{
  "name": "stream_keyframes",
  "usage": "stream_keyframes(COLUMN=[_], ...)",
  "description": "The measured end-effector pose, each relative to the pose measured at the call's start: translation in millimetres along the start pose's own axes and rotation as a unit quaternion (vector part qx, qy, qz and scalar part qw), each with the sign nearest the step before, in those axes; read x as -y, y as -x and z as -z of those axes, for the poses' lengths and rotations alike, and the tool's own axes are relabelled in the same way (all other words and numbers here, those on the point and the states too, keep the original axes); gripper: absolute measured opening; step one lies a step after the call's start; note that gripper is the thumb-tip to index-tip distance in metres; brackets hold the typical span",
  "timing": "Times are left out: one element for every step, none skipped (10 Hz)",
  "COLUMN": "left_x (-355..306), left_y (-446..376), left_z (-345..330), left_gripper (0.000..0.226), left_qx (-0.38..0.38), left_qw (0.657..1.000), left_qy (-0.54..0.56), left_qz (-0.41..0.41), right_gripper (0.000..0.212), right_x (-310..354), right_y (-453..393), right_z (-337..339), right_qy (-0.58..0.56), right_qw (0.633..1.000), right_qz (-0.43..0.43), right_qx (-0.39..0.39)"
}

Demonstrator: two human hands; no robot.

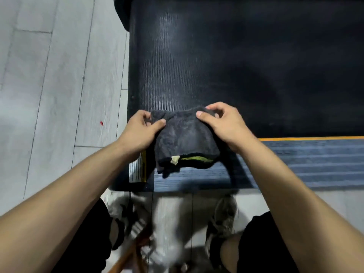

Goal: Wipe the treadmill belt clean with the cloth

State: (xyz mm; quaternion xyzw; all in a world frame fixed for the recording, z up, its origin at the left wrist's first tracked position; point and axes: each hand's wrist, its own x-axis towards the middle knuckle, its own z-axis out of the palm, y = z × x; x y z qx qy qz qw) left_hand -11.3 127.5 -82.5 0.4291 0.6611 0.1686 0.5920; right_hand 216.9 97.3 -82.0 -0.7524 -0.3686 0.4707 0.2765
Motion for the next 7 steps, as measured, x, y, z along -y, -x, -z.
stream_keyframes(left_x=[26.2,43.3,42.8,39.7,32.7,27.8,9.5], left_y=[32.5,51.8,60.7,59.7,60.2,67.5,70.5], left_z=[-8.4,-16.7,-23.3,-23.7,-21.5,-16.4,-4.3], left_gripper=[0.023,0.025,0.029,0.04,0.043,0.052,0.057], left_qx=[-0.002,-0.003,0.019,0.018,0.008,0.005,0.021], left_qw=[0.997,0.99,0.986,0.977,0.967,0.956,0.938], left_qy=[-0.075,-0.144,-0.166,-0.203,-0.248,-0.29,-0.34], left_qz=[0.002,0.0,-0.029,-0.059,-0.058,-0.039,-0.063], right_gripper=[0.028,0.022,0.03,0.034,0.033,0.041,0.044], right_x=[-20.0,-47.6,-57.5,-51.1,-48.9,-51.8,-26.6], right_y=[39.6,66.0,84.1,92.5,94.1,94.5,88.4], right_z=[-5.0,-14.7,-18.9,-17.0,-13.3,-10.5,-0.9], right_qy=[0.046,0.07,0.071,0.055,0.083,0.163,0.231], right_qw=[0.999,0.997,0.996,0.995,0.991,0.983,0.97], right_qz=[-0.027,-0.026,-0.01,0.042,0.075,0.044,0.051], right_qx=[0.002,-0.022,-0.047,-0.066,-0.069,-0.074,-0.058])
